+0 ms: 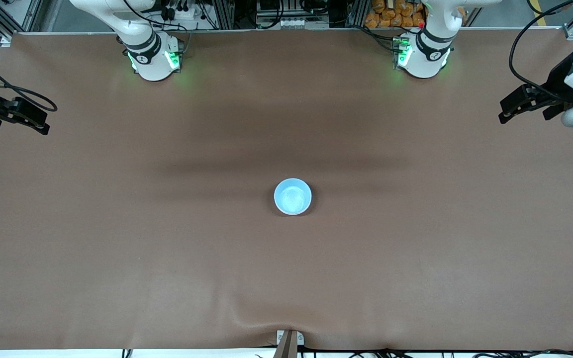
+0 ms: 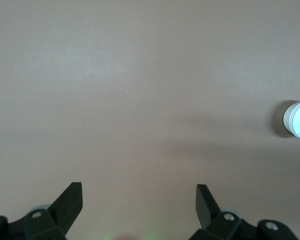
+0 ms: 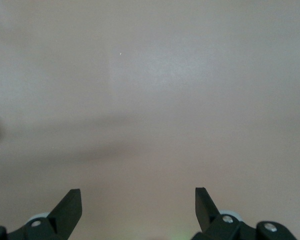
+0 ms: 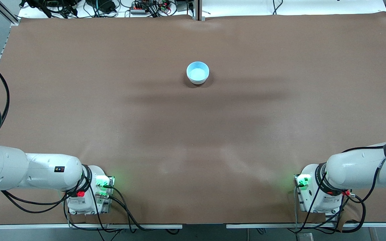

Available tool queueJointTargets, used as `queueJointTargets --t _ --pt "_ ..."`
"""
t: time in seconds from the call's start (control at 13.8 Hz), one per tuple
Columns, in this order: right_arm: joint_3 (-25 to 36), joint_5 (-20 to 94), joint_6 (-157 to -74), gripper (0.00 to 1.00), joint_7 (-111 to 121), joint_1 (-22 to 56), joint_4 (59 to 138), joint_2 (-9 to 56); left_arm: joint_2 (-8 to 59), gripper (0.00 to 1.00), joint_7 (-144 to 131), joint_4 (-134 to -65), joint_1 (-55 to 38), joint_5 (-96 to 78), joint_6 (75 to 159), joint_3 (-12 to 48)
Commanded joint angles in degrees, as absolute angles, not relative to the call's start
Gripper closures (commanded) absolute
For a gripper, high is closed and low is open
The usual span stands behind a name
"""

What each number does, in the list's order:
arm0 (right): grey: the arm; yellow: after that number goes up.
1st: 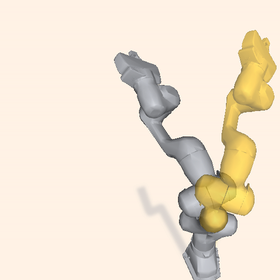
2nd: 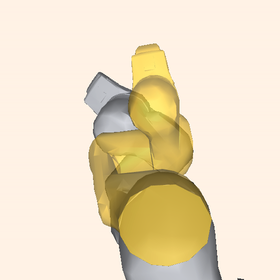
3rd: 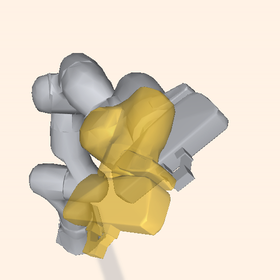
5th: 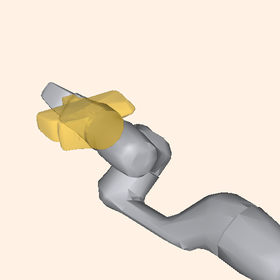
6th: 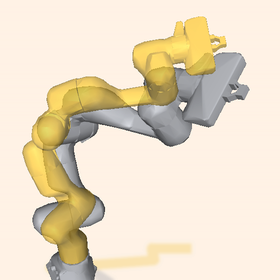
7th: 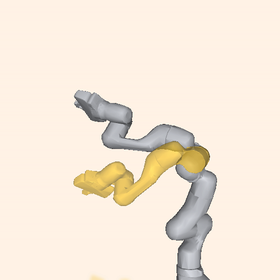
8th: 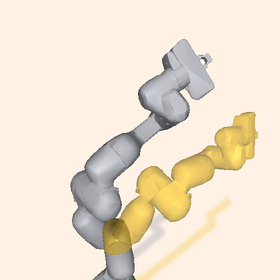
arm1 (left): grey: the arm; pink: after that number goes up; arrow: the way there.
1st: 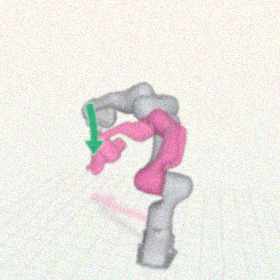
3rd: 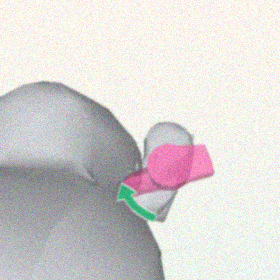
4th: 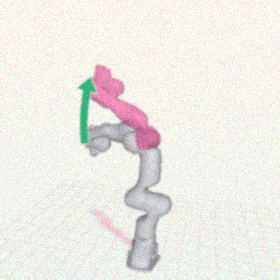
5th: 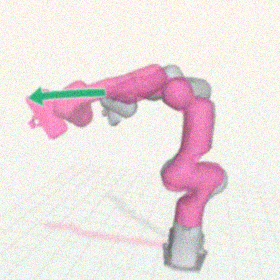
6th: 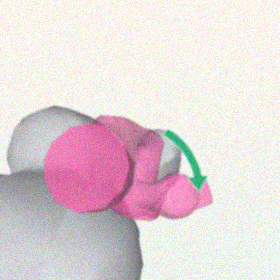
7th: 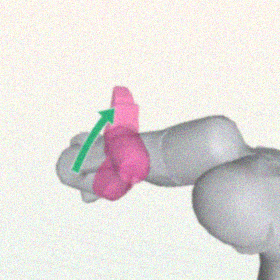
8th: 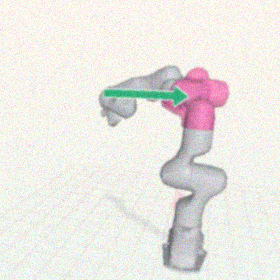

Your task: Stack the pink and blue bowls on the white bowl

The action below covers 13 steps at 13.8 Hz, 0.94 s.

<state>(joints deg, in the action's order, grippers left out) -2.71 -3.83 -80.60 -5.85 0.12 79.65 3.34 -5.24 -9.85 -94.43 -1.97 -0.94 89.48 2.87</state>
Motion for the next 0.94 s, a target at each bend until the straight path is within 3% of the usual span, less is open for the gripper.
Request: queueJointTargets --t 0.0,0.58,0.87 --pt "-3.0 -4.2 -79.1 0.0 0.9 -0.8 77.5 3.5 -4.9 0.0 -8.8 -92.9 -2.3 -1.4 88.9 2.9" --pt "-2.6 -3.6 -79.2 0.0 0.0 -0.7 81.3 0.4 -4.9 0.0 -8.1 -92.9 -1.8 -1.3 88.9 2.8" --pt "-2.2 -2.4 -83.2 0.0 0.0 -0.8 87.8 -4.0 -4.9 0.0 -8.1 -93.0 -1.7 -1.2 88.9 2.8"
